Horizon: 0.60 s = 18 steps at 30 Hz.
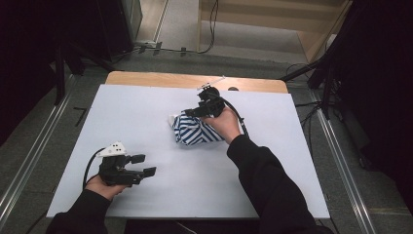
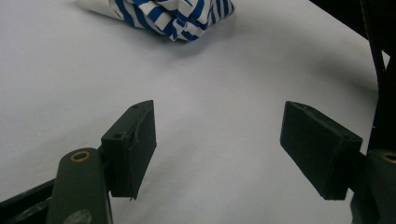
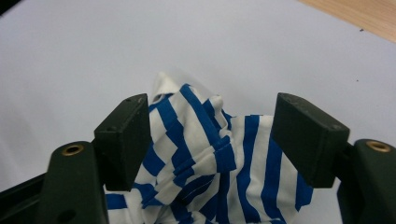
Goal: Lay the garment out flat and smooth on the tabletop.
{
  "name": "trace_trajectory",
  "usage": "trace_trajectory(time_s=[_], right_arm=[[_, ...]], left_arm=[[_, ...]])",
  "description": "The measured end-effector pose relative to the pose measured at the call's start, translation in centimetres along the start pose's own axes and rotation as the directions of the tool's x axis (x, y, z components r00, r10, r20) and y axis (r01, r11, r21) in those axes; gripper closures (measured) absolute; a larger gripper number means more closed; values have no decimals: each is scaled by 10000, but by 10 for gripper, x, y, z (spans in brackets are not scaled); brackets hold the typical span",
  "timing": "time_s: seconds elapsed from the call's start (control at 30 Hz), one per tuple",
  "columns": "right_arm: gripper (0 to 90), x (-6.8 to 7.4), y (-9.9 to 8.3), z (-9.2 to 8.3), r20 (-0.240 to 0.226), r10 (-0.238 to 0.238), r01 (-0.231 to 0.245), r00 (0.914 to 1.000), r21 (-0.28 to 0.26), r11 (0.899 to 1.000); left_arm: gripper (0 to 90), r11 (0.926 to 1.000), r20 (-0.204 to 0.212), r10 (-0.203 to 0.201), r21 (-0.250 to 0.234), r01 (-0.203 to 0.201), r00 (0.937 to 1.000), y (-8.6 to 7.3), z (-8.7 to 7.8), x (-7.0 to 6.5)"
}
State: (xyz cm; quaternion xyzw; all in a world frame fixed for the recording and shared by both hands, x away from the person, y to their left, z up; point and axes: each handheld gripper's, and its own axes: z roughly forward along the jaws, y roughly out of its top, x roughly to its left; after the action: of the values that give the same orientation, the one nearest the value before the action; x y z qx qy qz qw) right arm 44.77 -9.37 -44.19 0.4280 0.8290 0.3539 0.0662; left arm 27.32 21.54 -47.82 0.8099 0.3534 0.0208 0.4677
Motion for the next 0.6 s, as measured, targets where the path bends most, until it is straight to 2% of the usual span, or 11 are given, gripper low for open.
trace_trajectory(time_s=[0.1, 0.2, 0.33, 0.47, 0.6], right_arm=[[387, 0, -3, 9, -182, -98, 105, 9998, 355, 9993], [562, -1, -5, 14, -421, 65, -32, 9991, 783, 9969], [731, 0, -5, 9, -610, 391, -317, 9974, 1166, 9927], [763, 3, -3, -6, -865, 493, -405, 9950, 1009, 9941], [762, 12, -4, -28, -957, 100, -44, 9954, 584, 9983]], left_arm=[[274, 10000, 24, 7, -8, -7, 10000, 0, 0, 0], [274, 10000, 11, 10, -20, -10, 10000, 0, 0, 0], [275, 10000, 0, -4, -28, 4, 10000, 0, -1, 0], [275, 10000, -22, -11, -18, 11, 10000, 0, -1, 0], [275, 10000, -43, -8, -40, 8, 10000, 0, -1, 0]])
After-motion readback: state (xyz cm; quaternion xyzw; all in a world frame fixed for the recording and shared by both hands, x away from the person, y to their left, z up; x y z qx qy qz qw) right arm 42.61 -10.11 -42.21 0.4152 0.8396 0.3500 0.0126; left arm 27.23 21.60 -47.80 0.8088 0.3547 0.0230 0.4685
